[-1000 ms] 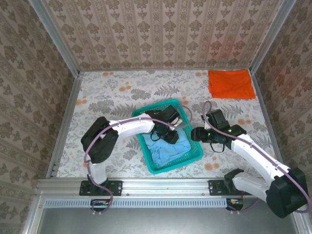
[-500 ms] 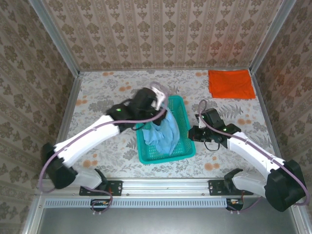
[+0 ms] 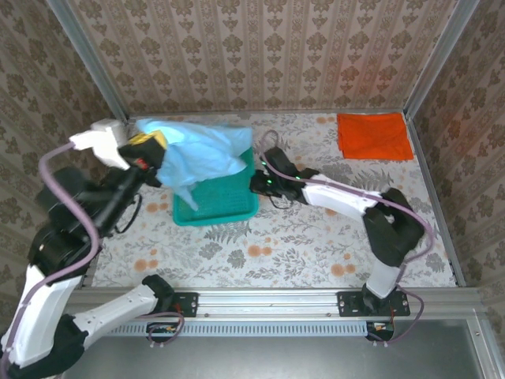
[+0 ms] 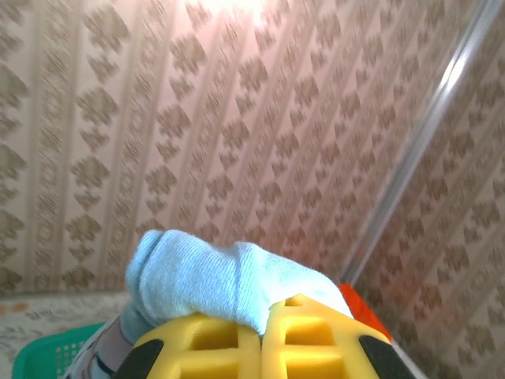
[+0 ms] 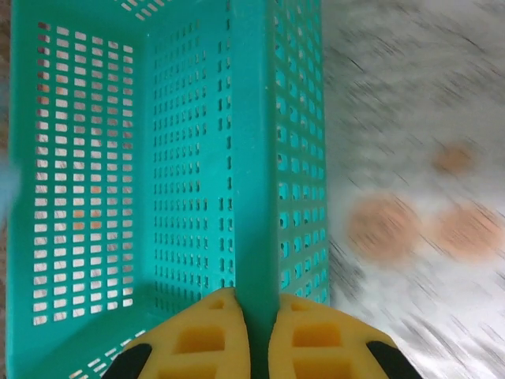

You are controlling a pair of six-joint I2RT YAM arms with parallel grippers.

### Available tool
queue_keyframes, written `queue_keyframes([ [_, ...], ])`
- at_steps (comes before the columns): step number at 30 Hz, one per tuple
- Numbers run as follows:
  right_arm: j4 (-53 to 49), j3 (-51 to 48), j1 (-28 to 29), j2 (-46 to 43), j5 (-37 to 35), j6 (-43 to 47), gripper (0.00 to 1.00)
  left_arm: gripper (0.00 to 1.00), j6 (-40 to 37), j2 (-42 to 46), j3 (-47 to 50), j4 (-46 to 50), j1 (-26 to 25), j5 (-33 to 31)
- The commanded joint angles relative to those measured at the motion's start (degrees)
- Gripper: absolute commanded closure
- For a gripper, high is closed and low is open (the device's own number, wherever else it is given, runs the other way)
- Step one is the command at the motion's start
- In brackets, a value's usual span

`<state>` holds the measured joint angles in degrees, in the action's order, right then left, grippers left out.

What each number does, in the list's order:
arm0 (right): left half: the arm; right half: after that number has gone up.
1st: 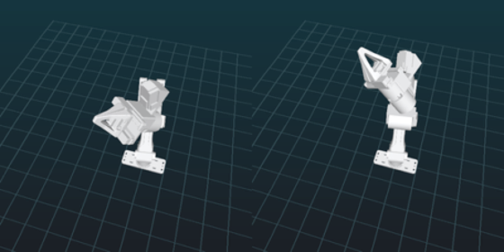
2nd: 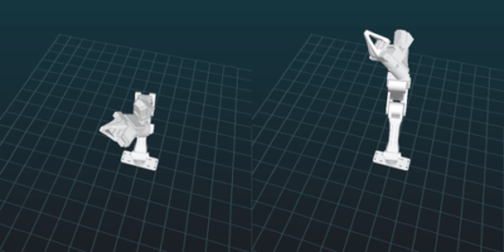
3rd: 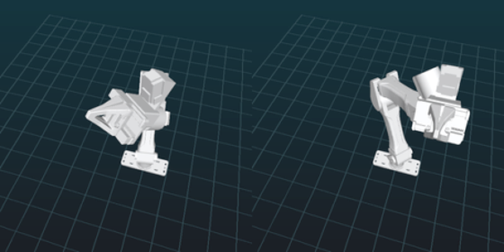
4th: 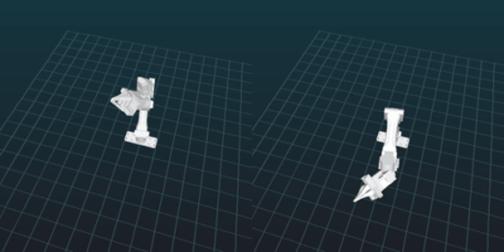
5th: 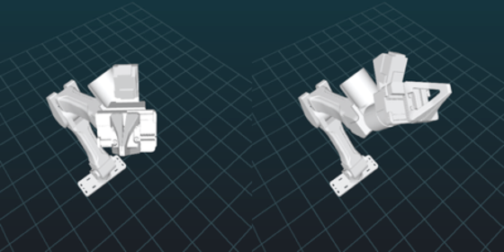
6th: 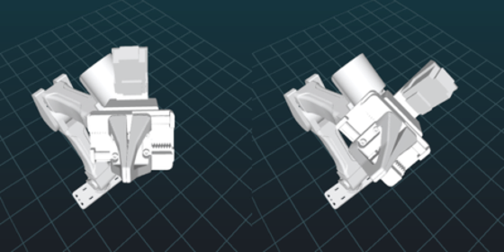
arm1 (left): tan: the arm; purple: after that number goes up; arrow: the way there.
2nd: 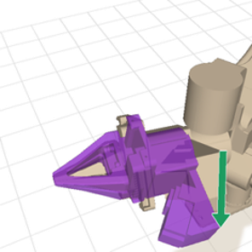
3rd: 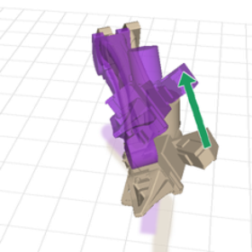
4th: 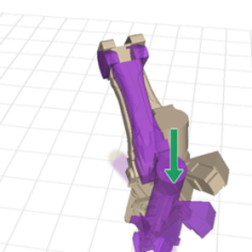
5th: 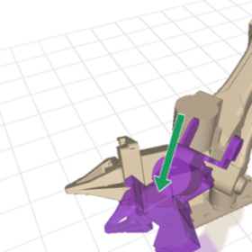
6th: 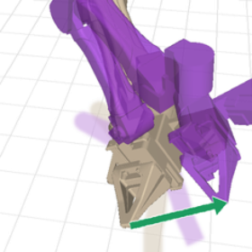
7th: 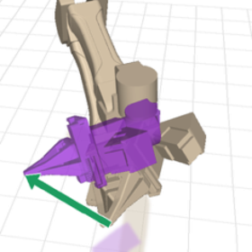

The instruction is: Fold and stack the t-shirts

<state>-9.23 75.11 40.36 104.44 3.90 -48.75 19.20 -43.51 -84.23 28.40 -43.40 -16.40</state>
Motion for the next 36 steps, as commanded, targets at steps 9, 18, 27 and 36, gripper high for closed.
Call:
queue_keyframes([
  [9, -16.03, 59.92, 5.95, 39.9, -5.22, -6.11, 1.0, 1.0, -7.75, 10.72, 5.07, -12.22, 0.24, -8.94],
  [18, -18.75, 100.86, 5.61, 65.37, -7.27, -13.45, 0.94, 1.0, -10.02, 10.8, 6.89, -11.85, 0.24, -8.76],
  [27, -27.51, 106.99, 4.18, 61.56, -4.09, -1.69, 0.23, 1.0, -10.24, 9.69, 7.23, -10.93, 0.24, -8.93],
  [36, -52.49, 107.35, -3.42, 45.65, -5.98, 14.1, 0.16, 1.0, -5.23, 1.74, 2.99, -6.28, 0.33, -0.21],
])
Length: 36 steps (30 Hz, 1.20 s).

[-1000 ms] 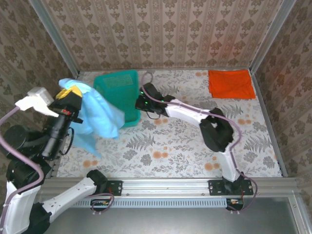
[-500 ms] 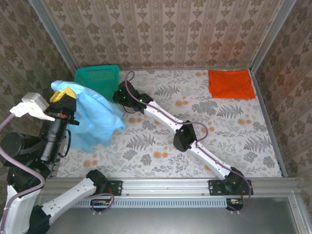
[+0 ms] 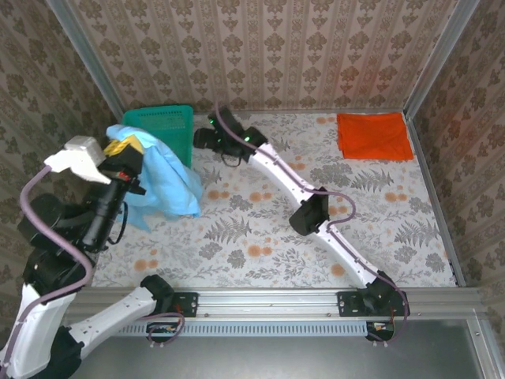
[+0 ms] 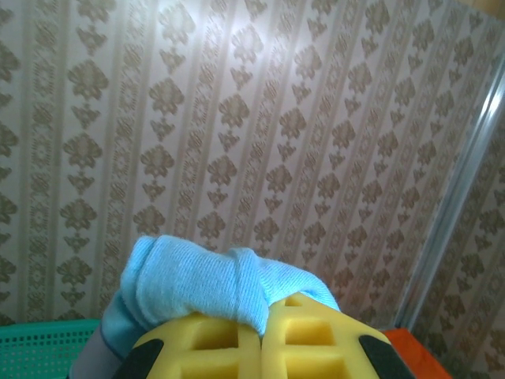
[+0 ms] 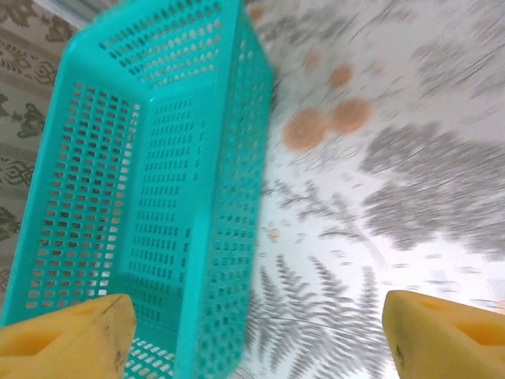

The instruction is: Fold and stack the t-shirts

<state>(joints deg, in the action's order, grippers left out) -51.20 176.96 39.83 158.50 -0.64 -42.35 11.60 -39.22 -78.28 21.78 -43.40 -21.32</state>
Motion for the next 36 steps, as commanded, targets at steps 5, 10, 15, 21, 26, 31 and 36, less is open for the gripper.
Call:
queue_keyframes([
  [5, -22.91, 5.41, -9.85, -15.4, -0.03, 14.42, 0.16, 1.0, 6.4, -11.48, -7.71, 5.42, 0.46, 11.12],
  [10, -35.32, 5.5, -16.06, -22.03, -1.61, 21.19, 0.16, 1.0, 12.1, -20.06, -9.72, 8.01, 0.46, 18.56],
  [15, -43.08, 4.78, -20.99, -28.1, -1.33, 25.07, 0.16, 0.98, 17.58, -29.36, -9.7, 8.25, 0.44, 25.6],
  [21, -40.17, -10.28, -23.92, -40.88, 1.97, 28.42, 0.11, 0.34, 19.25, -43.3, -13.2, 15.39, 3.84, 30.06],
  [26, -29.09, -43.4, -23.18, -60.48, 2.49, 31.41, 0.07, 0.08, 14.95, -50.59, -15.01, 24.01, 10.3, 27.4],
  [31, 9.67, -96.98, -23.56, -89.82, 17.64, 23.55, 0.01, 0.04, 9.01, -54.34, -14.27, 29.01, 14.88, 21.46],
  [36, 38.94, -128.04, -23.33, -97.36, 29.64, 9.76, 0.01, 0.07, 4.42, -59.68, -15.97, 35.57, 19.29, 13.5],
])
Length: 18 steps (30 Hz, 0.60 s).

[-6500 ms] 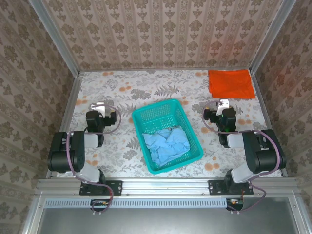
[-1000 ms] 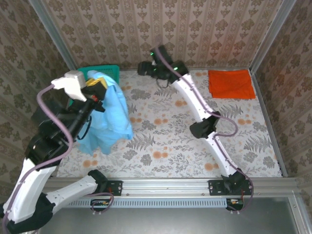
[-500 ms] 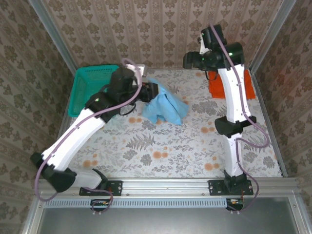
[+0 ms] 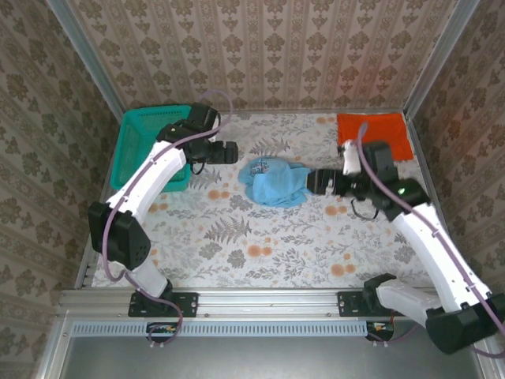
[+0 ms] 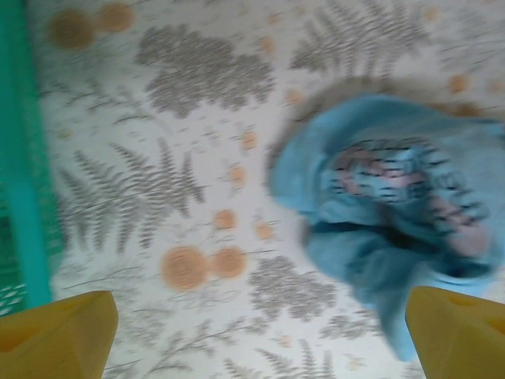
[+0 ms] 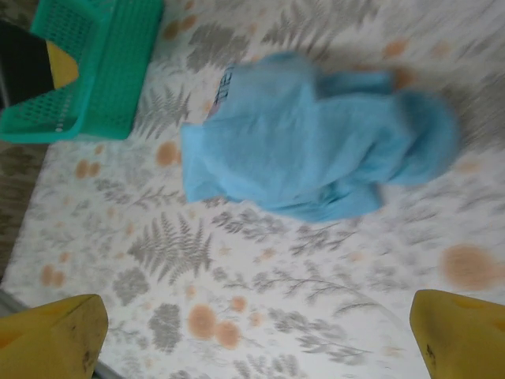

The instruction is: Fold and stack the t-shirts

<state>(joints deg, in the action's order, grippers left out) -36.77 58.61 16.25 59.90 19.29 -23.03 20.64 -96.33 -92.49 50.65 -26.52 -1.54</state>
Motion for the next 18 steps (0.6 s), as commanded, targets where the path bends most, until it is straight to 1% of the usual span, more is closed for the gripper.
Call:
queue_keyframes([
  [1, 27.96, -13.0, 0.55, 1.82, 10.41, -10.9, 0.0, 0.1, -5.49, -3.51, -1.96, 7.82, 3.41, -7.04],
  [2, 29.55, -15.03, 0.79, 2.82, 11.06, -10.78, 0.01, 0.1, -7.01, -4.19, -1.6, 8.06, 4.01, -8.97],
  [4, 30.33, -17.33, 1.68, 4.48, 8.8, -11.13, 0.01, 0.1, -9.4, -5.8, -1.87, 9.23, 4.49, -13.95],
  [7, 34.08, -20.85, 3.13, 5.83, 7.86, -12.04, 0.02, 0.1, -11.85, -8.19, -2.19, 9.27, 5.64, -19.13],
  [8, 34.41, -21.45, 3.47, 5.89, 7.66, -11.39, 0.02, 0.1, -12.91, -8.7, -1.93, 8.41, 6.22, -19.74],
  [10, 33.94, -22.27, 3.71, 5.38, 5.31, -10.95, 0.02, 0.1, -14.73, -9.74, -1.36, 6.73, 7.85, -17.82],
  [12, 35.45, -23.22, 3.7, 4.86, 5.64, -11.12, 0.02, 0.16, -15.97, -11.43, -1.48, 5.77, 9.74, -13.62],
  [13, 35.45, -23.39, 3.7, 4.45, 5.09, -11.16, 0.02, 0.18, -16.45, -12.2, -1.42, 5.06, 10.62, -12.92],
  [16, 39.52, -25.81, 3.73, 3.5, 4.36, -13.43, 0.02, 0.3, -18.98, -13.38, -0.4, 1.4, 12.2, -11.47],
  [17, 40.93, -26.69, 3.71, 3.28, 4.5, -14.26, 0.02, 0.37, -19.98, -13.86, -0.27, 0.36, 12.74, -11.16],
  [18, 41.12, -27.03, 3.75, 3.08, 4.49, -14.41, 0.02, 0.42, -21.01, -14.2, -0.03, -0.64, 13.23, -10.88],
])
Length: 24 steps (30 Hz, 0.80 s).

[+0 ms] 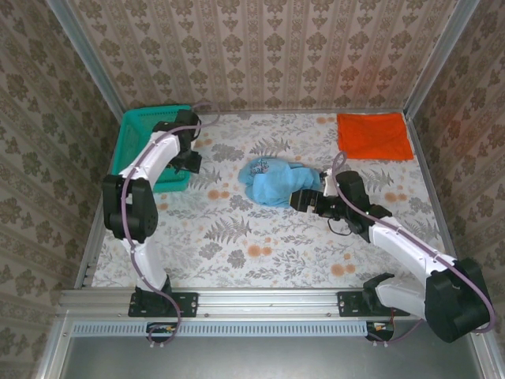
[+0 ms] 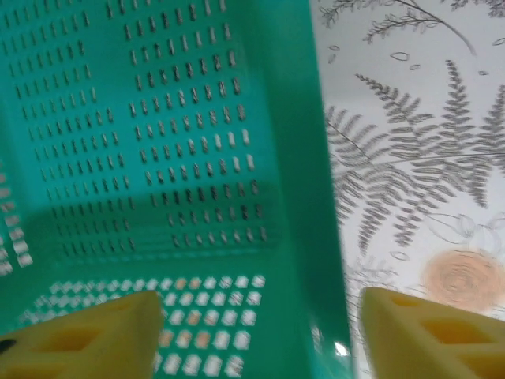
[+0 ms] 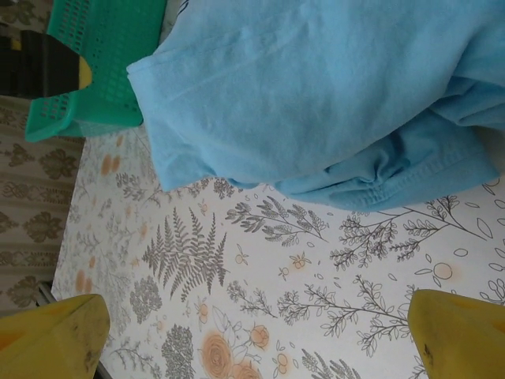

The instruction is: Fold and stack the t-shirts

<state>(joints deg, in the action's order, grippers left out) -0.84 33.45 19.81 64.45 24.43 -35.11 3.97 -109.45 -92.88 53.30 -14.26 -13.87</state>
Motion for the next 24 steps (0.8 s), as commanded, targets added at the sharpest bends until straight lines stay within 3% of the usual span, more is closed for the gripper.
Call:
queue_keyframes([
  [1, 4.79, -1.82, 0.15, -1.75, -0.94, -2.33, 0.02, 0.47, -5.32, -1.55, 0.37, -3.99, 1.47, 0.95],
  [4, 5.39, -2.36, 0.14, -3.19, -1.8, -2.88, 0.03, 0.6, -8.53, -2.57, 0.06, -6.16, 3.02, -1.2],
  [7, 7.5, -3.92, 0.21, -4.44, -2.03, -4.31, 0.04, 0.66, -10.46, -3.73, -0.7, -8.65, 4.41, -4.47],
  [11, 6.91, -4.14, 0.14, -6.26, -2.3, -4.01, 0.06, 0.87, -10.91, -7.19, -3.8, -9.71, 7.01, -6.59],
  [15, 8.22, -5.32, 0.15, -7.87, -3.14, -4.53, 0.08, 0.91, -13.7, -9.38, -5.01, -12.19, 7.62, -9.85],
  [24, 10.08, -5.63, 0.23, -7.0, -2.45, -4.68, 0.12, 0.93, -12.28, -14.96, -16.22, -9.19, 8.78, -8.01],
])
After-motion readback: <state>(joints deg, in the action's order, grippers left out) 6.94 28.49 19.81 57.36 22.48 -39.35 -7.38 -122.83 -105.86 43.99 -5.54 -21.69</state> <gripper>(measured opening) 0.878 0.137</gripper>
